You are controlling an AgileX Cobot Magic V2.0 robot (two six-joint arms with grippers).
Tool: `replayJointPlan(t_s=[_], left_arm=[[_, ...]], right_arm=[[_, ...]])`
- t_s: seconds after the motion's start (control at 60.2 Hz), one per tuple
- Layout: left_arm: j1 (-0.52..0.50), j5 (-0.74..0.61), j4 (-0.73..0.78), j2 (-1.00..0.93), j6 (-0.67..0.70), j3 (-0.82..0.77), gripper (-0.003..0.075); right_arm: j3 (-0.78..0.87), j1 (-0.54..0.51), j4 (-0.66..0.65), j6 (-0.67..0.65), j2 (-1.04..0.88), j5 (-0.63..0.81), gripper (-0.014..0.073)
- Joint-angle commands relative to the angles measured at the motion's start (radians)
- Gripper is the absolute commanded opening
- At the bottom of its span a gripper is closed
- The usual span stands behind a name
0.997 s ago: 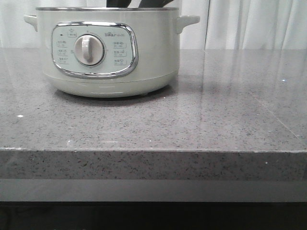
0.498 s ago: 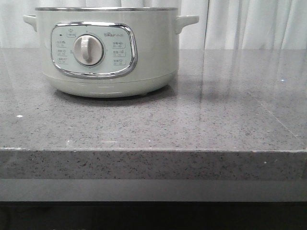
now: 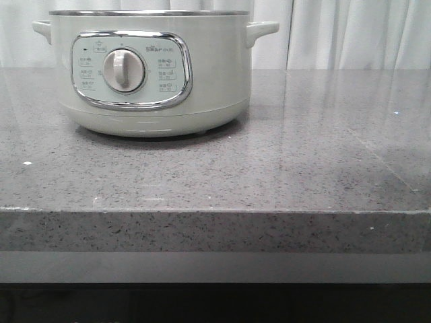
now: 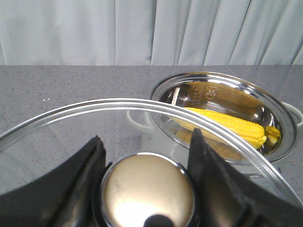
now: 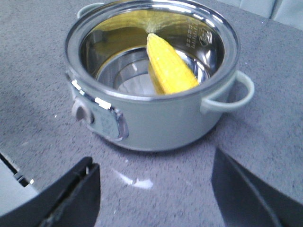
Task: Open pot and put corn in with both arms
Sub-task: 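Lower the corn into the pot and open the right gripper, then lower the glass lid back onto the pot with the left gripper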
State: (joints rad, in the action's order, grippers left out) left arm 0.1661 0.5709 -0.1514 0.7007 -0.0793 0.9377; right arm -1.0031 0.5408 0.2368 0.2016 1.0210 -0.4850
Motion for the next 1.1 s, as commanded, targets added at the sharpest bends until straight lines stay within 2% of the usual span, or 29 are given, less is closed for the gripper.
replayJointPlan(t_s=[0.0, 0.266, 0.598, 0.797, 1.08], left_arm=[[-0.002, -0.152, -0.016, -0.008, 0.002, 0.038, 0.0291], [0.002, -0.213, -0.069, 0.036, 0.002, 0.049, 0.0291], [0.202, -0.382, -0.069, 0.227, 0.002, 0.137, 0.0291], [0.300, -0.439, -0.069, 0.400, 0.002, 0.242, 0.0291], [0.310, -0.444, -0.067, 0.645, 0.002, 0.429, 0.0291]], right_arm=[[0.033, -0.007, 0.029, -0.002, -0.094, 0.080, 0.0521], [0.107, -0.007, 0.047, -0.002, -0.197, 0.076, 0.0521], [0.107, -0.007, 0.047, -0.002, -0.178, 0.055, 0.0521], [0.107, -0.007, 0.047, -0.002, -0.160, 0.055, 0.0521], [0.107, -0.007, 0.047, -0.002, -0.157, 0.055, 0.0521]])
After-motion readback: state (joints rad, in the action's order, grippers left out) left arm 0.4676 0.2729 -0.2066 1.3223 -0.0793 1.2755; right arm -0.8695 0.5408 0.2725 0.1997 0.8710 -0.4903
